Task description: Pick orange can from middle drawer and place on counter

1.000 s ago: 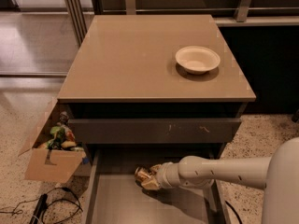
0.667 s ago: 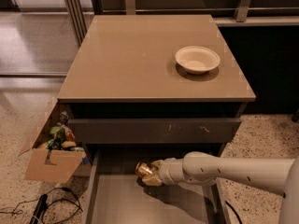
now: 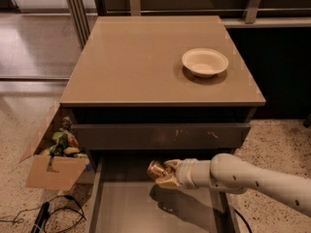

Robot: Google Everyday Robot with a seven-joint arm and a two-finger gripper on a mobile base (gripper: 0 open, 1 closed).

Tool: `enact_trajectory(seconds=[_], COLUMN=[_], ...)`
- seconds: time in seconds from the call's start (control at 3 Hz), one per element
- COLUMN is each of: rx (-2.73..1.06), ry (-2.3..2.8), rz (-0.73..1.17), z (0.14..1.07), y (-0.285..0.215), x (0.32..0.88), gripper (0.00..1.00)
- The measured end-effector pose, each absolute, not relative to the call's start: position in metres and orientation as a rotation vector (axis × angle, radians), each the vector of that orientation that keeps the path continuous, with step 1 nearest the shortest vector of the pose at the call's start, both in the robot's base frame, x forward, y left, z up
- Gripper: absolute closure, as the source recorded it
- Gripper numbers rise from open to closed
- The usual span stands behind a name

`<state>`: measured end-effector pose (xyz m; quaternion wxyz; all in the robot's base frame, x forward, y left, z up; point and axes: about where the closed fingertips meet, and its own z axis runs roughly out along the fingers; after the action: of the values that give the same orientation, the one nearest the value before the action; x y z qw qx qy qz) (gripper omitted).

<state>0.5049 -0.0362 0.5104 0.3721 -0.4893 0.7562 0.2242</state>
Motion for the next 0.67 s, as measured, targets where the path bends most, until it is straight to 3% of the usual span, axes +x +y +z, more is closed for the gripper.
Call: enact_trajectory(seconds=[0.67], rx=[-1.290], ry=[1.844], rz=[0.571], z=[0.590], y=[-0.064], x=[0.492], gripper=[1.00])
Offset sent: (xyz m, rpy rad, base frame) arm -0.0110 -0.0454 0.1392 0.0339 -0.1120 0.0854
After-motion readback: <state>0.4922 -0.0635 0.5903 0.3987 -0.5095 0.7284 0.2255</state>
